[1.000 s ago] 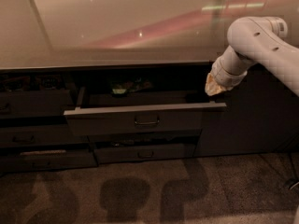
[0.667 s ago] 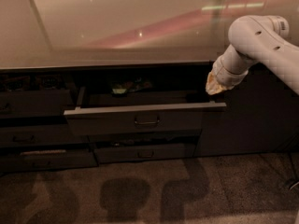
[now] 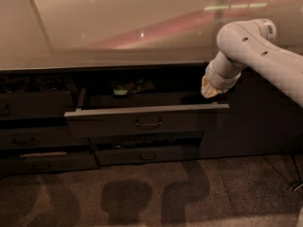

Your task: Open top drawer

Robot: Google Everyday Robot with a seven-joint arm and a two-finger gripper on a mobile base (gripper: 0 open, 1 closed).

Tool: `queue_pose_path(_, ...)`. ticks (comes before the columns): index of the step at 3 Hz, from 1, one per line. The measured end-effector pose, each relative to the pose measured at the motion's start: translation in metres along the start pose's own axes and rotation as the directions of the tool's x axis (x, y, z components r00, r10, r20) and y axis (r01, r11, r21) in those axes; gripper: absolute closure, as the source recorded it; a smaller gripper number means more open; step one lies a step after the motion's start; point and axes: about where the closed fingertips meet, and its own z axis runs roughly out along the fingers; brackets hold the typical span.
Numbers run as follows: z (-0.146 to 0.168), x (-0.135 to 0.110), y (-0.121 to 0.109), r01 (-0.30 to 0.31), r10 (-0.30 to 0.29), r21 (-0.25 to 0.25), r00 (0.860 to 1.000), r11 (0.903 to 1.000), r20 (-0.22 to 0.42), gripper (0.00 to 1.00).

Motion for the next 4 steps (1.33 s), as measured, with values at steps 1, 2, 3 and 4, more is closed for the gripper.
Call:
queue_pose_path(1,0.031,-0.006,0.007,0.039,-0.039,-0.065,0.999,0.9971,-0.005,1.0)
queue_pose_path(2,0.052,-0.009,0.012,0.061,-0.061,-0.112,0.998,0.9919,0.003,1.0)
queue_pose_path(3,0.052,-0.009,0.012,0.06,-0.06,-0.112,0.998,0.9919,0.003,1.0)
queue_pose_path(4,0.052,-0.009,0.013,0.039,-0.039,-0.1,0.999,0.9942,0.004,1.0)
